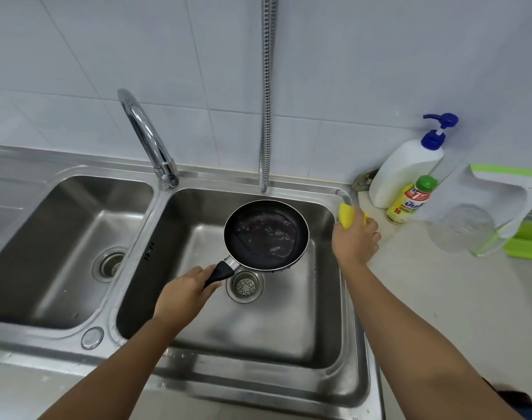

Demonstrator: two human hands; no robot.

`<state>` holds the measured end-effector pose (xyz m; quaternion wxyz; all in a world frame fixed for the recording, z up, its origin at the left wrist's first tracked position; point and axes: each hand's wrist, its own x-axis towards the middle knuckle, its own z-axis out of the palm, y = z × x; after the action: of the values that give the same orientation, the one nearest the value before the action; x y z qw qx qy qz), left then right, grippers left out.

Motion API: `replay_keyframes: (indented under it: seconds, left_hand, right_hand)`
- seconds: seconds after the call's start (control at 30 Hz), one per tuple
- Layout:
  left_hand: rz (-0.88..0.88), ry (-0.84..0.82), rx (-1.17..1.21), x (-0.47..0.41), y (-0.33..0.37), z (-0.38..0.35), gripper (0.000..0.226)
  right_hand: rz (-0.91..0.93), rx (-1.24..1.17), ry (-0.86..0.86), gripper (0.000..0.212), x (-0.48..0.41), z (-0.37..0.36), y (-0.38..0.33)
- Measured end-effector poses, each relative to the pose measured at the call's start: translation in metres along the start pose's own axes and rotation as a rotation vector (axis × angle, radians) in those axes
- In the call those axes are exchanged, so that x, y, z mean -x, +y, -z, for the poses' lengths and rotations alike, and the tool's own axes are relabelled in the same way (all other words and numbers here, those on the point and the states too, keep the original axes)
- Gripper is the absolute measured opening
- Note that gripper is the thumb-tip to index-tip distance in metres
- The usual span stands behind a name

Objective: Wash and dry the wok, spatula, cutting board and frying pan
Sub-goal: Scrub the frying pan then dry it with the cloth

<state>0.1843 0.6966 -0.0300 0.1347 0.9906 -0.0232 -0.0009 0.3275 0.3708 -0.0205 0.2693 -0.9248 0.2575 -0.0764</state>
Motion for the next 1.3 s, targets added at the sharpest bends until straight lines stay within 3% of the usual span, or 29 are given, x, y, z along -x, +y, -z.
replay_keyframes:
  seconds: [0.23, 0.5, 0.63, 0.8, 0.97, 1.13, 1.3]
  left_hand:
    - [0.067, -0.011, 0.020, 0.023, -0.042, 0.019, 0.041]
    - [0.120, -0.140, -0.143, 0.060, -0.111, 0.055, 0.053]
    - [0.103, -0.127, -0.138, 0.073, -0.146, 0.065, 0.049]
    - [-0.050, -0.117, -0.168, 0.064, -0.178, 0.069, 0.077]
    - [-0.165, -0.033, -0.159, 0.053, -0.197, 0.064, 0.060]
    - [-0.117, -0.082, -0.121, 0.045, -0.202, 0.068, 0.069]
    - [-0.149, -0.089, -0.110, 0.042, -0.204, 0.067, 0.082]
  right_hand:
    - [0.256, -0.108, -0.092, 0.051, 0.074, -0.009, -0.052]
    - [0.540, 0.078, -0.298, 0.046, 0.177, -0.046, -0.093]
    - [0.601, 0.196, -0.399, 0.045, 0.210, -0.067, -0.116]
    - [0.620, 0.250, -0.436, 0.046, 0.235, -0.088, -0.137]
    - [0.555, 0.343, -0.464, 0.050, 0.249, -0.099, -0.143]
    - [0.568, 0.418, -0.647, 0.053, 0.257, -0.107, -0.156]
    - [0.616, 0.443, -0.716, 0.057, 0.249, -0.134, -0.196]
